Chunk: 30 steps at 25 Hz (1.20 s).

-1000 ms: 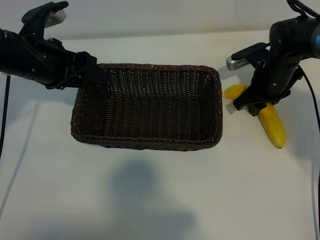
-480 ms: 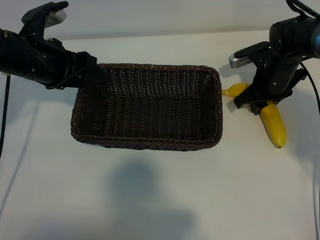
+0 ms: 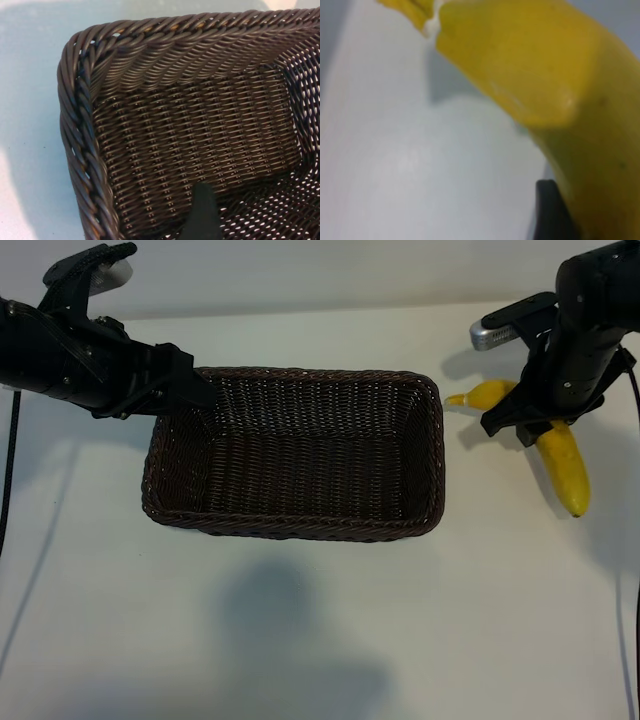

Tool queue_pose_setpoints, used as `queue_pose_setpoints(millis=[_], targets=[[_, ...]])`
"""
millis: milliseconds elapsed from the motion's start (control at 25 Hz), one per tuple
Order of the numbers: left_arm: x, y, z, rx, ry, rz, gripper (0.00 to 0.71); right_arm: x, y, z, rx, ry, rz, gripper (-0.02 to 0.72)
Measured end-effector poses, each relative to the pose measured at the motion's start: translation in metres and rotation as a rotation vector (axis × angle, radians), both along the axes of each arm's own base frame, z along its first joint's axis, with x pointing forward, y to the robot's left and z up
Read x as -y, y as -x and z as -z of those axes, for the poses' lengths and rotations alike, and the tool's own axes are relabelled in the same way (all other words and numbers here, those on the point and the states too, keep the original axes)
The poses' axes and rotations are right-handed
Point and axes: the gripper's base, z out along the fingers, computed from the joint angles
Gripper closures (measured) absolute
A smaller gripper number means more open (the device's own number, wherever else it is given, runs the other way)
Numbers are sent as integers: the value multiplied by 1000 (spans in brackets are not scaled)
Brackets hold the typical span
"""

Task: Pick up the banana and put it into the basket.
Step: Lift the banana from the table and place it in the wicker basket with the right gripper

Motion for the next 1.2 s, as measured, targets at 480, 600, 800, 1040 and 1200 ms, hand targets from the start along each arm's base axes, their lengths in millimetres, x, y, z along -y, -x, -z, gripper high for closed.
queue_pose_setpoints(millis=[480, 600, 800, 1040, 1200], targets=[[0, 0, 0, -1, 0, 3, 115, 3, 5, -36, 8, 18, 6, 292], [0, 0, 0, -3, 0, 4, 115, 4, 6, -49, 28, 13, 8, 292], [0, 0, 0, -4, 0, 5, 115, 5, 10, -68, 59, 8, 9, 292], [0, 1, 0, -2, -1, 8, 115, 6, 14, -73, 47, 14, 10, 292], [0, 1, 0, -2, -1, 8, 115, 6, 17, -77, 45, 5, -11, 292]])
